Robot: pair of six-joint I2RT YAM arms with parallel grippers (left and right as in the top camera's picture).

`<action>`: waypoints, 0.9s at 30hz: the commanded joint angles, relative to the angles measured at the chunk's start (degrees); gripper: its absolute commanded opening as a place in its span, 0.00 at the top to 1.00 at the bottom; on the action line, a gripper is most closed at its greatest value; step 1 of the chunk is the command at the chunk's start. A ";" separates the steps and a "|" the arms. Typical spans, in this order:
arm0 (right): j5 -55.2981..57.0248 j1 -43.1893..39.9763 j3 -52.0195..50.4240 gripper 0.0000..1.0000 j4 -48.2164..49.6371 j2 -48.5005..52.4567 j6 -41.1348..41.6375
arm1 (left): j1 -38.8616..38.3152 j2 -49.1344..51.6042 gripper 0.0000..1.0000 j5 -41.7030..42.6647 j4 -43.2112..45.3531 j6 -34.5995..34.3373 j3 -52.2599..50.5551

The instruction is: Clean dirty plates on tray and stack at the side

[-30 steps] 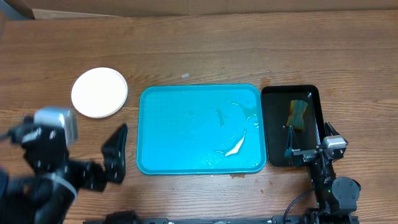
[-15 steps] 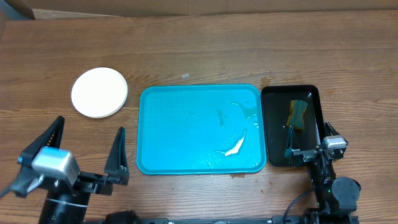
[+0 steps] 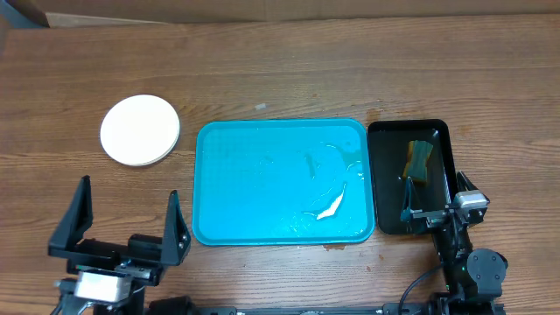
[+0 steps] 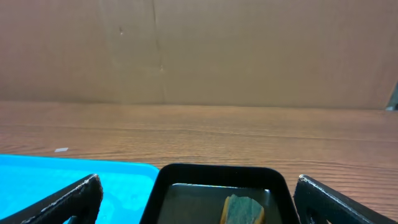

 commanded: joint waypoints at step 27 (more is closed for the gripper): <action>-0.28 -0.07 -0.61 0.00 0.28 -0.63 -0.22 | -0.04 -7.78 0.00 -12.37 1.92 -8.24 -33.62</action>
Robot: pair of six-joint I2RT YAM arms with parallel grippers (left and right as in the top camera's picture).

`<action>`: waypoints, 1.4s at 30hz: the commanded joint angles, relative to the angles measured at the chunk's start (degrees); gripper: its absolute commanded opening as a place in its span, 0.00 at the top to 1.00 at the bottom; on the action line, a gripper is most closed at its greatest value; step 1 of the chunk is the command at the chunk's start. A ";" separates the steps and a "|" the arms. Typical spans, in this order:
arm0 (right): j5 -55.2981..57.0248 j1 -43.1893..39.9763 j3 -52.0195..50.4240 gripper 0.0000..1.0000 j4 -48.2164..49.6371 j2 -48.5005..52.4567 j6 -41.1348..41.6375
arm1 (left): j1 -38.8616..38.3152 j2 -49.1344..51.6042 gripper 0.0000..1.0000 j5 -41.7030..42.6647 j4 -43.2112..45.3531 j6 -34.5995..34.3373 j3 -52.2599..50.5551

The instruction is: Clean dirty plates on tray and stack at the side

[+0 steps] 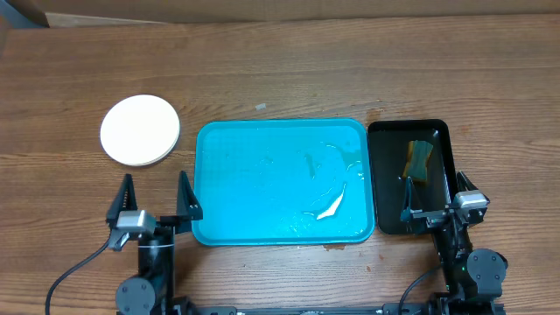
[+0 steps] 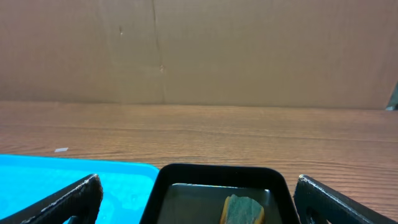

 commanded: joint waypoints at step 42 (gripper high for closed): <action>-0.28 -0.07 -0.61 0.00 0.28 -0.63 -0.17 | -4.52 -0.70 0.00 -3.78 -18.47 8.31 -0.68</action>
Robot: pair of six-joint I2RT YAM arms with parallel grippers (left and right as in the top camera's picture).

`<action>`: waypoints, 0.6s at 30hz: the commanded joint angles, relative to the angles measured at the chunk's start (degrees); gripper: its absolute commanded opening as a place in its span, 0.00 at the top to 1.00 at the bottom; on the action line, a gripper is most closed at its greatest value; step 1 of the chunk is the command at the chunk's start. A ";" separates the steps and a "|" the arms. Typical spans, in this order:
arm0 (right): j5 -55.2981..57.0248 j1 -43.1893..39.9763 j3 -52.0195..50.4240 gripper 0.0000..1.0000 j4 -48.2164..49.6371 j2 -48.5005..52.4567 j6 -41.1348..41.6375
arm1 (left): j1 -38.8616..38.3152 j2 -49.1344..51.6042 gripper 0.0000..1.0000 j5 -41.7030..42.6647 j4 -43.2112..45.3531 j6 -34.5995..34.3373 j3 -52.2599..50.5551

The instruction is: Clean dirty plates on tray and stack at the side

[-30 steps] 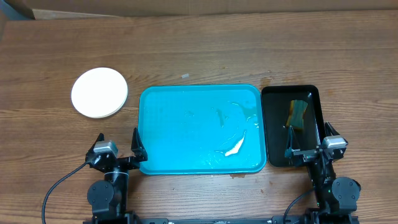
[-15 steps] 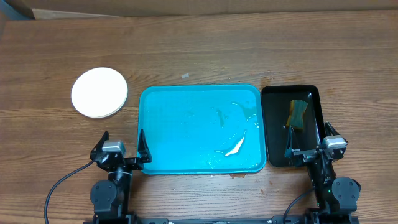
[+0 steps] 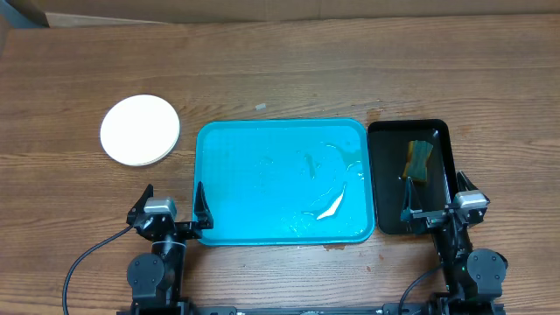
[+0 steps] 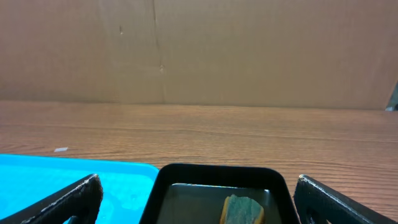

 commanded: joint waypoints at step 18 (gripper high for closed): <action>-0.31 -0.07 -0.61 0.00 0.28 -0.61 -0.07 | -0.37 -0.59 0.00 -0.59 -0.11 1.53 -0.22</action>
